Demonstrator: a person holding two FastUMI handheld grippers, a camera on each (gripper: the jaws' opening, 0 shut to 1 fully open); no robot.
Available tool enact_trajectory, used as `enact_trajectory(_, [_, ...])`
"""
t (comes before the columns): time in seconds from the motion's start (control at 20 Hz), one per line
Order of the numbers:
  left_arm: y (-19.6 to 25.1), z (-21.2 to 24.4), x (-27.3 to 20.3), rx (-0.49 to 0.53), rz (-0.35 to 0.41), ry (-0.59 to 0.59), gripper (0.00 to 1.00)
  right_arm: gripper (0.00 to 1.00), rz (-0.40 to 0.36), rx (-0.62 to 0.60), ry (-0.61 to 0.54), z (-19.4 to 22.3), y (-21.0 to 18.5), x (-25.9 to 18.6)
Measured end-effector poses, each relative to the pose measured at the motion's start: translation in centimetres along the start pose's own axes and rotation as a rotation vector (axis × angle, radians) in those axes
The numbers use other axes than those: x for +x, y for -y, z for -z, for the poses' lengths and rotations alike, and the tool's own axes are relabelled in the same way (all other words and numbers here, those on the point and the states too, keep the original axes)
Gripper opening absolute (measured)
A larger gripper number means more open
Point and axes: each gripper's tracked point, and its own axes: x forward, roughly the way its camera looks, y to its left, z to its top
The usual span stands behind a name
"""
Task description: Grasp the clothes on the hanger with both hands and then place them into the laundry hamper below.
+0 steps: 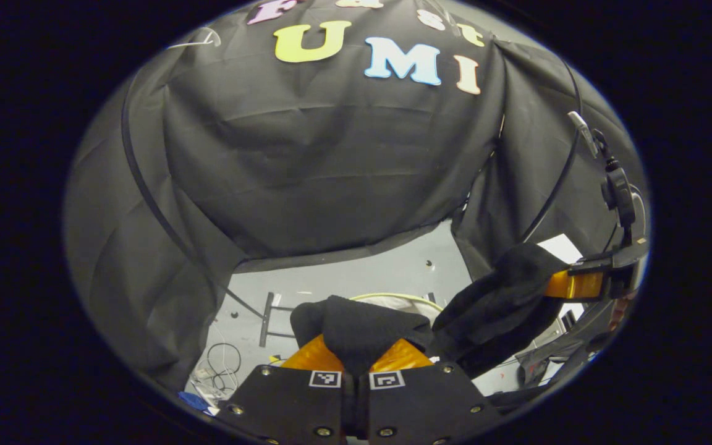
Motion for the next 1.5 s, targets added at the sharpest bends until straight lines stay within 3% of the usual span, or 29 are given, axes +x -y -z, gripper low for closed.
enact_trajectory(0.2, [0.1, 0.7, 0.9, 0.024, 0.003, -0.02, 0.02, 0.09, -0.018, 0.01, -0.037, 0.7, -0.5, 0.3])
enact_trajectory(0.25, [0.0, 1.0, 1.1, 0.034, -0.001, -0.029, 0.02, 0.2, -0.015, 0.014, -0.04, 0.9, -0.3, 0.3])
enact_trajectory(0.3, [-0.2, 1.4, 1.4, 0.034, -0.005, -0.04, 0.1, 0.22, -0.014, 0.021, -0.041, 0.9, -0.4, 0.3])
enact_trajectory(0.35, [-0.4, 1.7, 1.6, 0.025, -0.007, -0.045, 0.04, 0.25, -0.029, 0.027, -0.046, 1.1, -0.7, 0.3])
enact_trajectory(0.4, [-0.2, 1.9, 1.6, 0.012, 0.001, -0.046, 0.12, 0.31, -0.032, 0.028, -0.049, 1.1, -0.7, 0.2])
enact_trajectory(0.45, [-0.2, 1.9, 1.7, 0.001, 0.001, -0.041, 0.24, 0.45, -0.027, 0.023, -0.046, 1.0, -0.3, 0.1])
enact_trajectory(0.5, [-0.2, 2.0, 1.9, -0.009, -0.001, -0.038, 0.36, 0.46, -0.028, 0.02, -0.042, 0.8, -0.1, -0.2])
enact_trajectory(0.7, [-0.7, 3.1, 1.1, -0.049, -0.047, -0.054, 0.84, 0.99, -0.031, 0.033, -0.015, 1.6, 1.4, -2.1])
enact_trajectory(0.75, [-0.7, 3.4, 0.6, -0.063, -0.059, -0.06, 0.96, 0.99, -0.02, 0.03, -0.001, 1.5, 2.2, -2.5])
enact_trajectory(1.2, [2.7, 1.1, -9.3, -0.145, -0.231, 0.041, 0.96, 0.98, -0.053, -0.038, 0.198, -1.8, 9.4, -7.8])
enact_trajectory(1.5, [8.8, -5.2, -17.9, -0.183, -0.383, 0.219, 0.95, 0.98, -0.104, -0.057, 0.374, -6.0, 15.4, -13.0])
